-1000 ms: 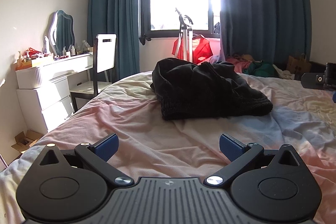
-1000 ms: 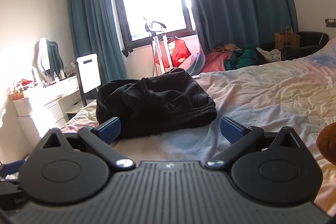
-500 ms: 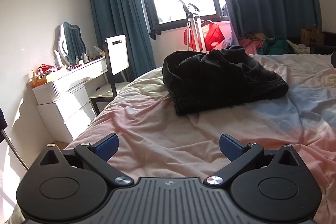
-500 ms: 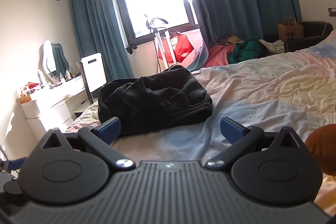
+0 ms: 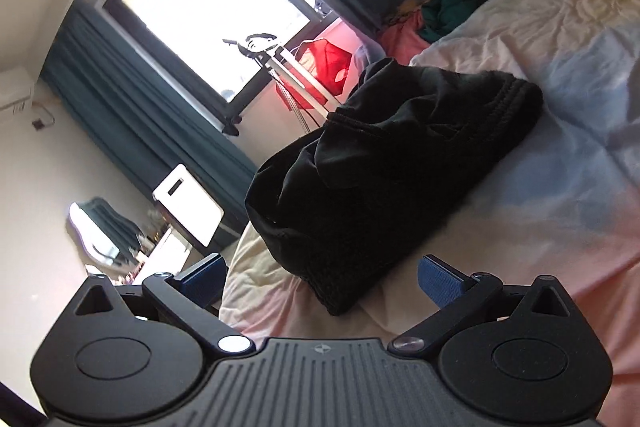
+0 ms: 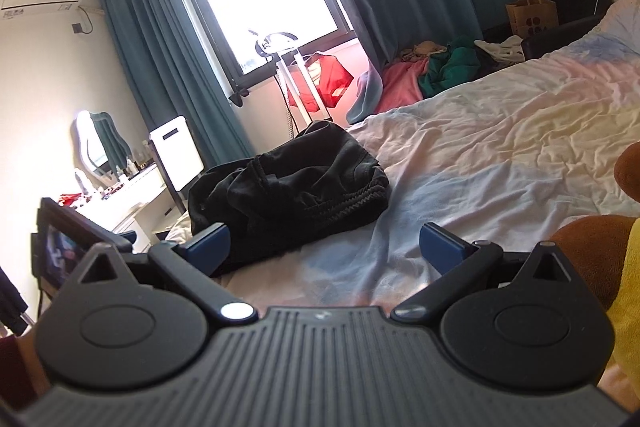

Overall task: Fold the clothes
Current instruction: 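Grasp the ribbed waistband with the left gripper while the right gripper grasps the pants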

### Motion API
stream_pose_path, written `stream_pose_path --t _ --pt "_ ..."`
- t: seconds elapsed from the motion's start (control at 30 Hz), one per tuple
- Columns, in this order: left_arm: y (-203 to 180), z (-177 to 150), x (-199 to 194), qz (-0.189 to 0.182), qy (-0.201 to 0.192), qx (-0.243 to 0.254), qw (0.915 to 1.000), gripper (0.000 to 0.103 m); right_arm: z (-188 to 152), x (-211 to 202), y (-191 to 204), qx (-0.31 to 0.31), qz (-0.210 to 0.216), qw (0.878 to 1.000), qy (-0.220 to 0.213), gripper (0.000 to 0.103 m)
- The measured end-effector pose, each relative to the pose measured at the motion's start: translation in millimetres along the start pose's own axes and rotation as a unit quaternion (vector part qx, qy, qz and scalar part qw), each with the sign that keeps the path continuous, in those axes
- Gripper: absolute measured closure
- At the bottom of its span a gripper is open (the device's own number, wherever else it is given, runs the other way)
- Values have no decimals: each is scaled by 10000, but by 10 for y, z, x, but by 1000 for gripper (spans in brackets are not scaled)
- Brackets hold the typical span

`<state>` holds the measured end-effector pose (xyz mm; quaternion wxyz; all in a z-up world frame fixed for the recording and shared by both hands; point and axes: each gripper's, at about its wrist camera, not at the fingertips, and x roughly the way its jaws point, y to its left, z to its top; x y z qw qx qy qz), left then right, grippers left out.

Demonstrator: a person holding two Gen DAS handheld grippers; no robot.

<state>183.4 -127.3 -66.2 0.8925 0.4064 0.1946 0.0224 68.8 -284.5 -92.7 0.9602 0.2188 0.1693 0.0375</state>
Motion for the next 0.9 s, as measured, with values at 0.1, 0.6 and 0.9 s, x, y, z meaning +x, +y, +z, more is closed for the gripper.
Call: stream_pose_path --t 0.1,0.6,0.9 --pt "-104 -130 444 129 47 -15 9999 1 -72 202 -200 218 -101 9997 75 0" --pt "-325 -363 1664 1057 -759 -835 9880 60 -224 942 -421 1259 -440 9890 -638 0" --pt "110 -153 850 971 -1903 -1684 9623 91 -301 992 -70 398 -386 9979 -344 0"
